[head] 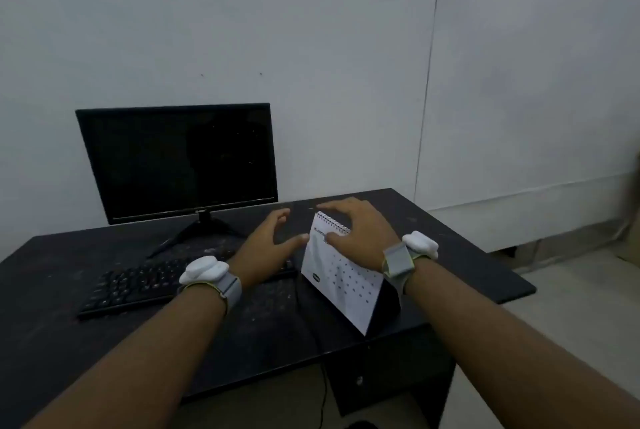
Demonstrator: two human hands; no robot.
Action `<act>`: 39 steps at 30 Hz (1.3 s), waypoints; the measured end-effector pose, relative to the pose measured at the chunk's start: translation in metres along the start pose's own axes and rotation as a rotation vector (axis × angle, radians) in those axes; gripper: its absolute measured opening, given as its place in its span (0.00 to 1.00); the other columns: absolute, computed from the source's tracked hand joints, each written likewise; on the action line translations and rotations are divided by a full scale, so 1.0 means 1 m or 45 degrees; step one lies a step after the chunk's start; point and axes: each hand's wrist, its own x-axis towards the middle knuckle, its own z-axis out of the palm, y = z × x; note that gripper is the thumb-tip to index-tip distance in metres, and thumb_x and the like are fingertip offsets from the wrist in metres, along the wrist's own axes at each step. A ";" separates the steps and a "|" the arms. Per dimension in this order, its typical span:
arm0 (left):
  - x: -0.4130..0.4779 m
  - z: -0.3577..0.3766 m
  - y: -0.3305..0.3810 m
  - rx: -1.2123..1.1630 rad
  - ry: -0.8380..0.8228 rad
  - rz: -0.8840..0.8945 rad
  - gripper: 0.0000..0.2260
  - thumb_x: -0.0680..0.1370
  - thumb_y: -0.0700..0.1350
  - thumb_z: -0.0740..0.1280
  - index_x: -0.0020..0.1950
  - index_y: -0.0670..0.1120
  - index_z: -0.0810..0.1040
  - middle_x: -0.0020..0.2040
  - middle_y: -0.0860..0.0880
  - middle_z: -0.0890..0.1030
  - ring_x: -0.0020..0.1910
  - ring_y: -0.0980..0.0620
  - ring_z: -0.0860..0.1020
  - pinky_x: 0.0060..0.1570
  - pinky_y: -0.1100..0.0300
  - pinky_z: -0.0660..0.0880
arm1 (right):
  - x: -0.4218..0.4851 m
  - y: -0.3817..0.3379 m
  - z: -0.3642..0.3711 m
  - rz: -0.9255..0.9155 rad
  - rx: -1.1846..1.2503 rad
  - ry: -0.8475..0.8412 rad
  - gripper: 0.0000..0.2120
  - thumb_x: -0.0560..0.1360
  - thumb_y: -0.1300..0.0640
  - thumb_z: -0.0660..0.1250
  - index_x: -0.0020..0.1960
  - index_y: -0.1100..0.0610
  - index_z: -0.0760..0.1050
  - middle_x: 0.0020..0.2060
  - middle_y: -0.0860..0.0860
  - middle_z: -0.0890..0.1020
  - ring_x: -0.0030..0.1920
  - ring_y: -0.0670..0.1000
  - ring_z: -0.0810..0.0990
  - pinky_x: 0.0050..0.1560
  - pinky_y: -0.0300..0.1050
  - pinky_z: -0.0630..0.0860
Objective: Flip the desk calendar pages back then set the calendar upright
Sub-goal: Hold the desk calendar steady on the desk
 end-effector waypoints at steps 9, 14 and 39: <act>0.021 0.044 -0.012 -0.081 -0.171 -0.136 0.53 0.74 0.70 0.73 0.88 0.55 0.48 0.88 0.48 0.58 0.85 0.43 0.61 0.78 0.45 0.64 | -0.031 0.030 0.035 0.271 -0.672 0.095 0.35 0.77 0.36 0.65 0.82 0.43 0.66 0.69 0.48 0.81 0.67 0.58 0.80 0.63 0.59 0.75; 0.028 0.058 -0.016 -0.151 -0.203 -0.204 0.54 0.74 0.70 0.72 0.89 0.51 0.46 0.88 0.49 0.60 0.85 0.42 0.63 0.78 0.43 0.64 | -0.031 0.041 0.040 0.181 -0.732 0.228 0.31 0.77 0.34 0.70 0.77 0.45 0.75 0.64 0.47 0.86 0.61 0.56 0.83 0.58 0.56 0.77; -0.045 0.056 -0.030 -0.253 0.159 -0.047 0.04 0.83 0.46 0.72 0.57 0.48 0.83 0.53 0.50 0.88 0.51 0.54 0.87 0.48 0.64 0.83 | -0.022 0.086 0.010 0.059 -0.563 0.020 0.33 0.82 0.42 0.68 0.84 0.36 0.60 0.80 0.54 0.68 0.84 0.61 0.58 0.82 0.59 0.64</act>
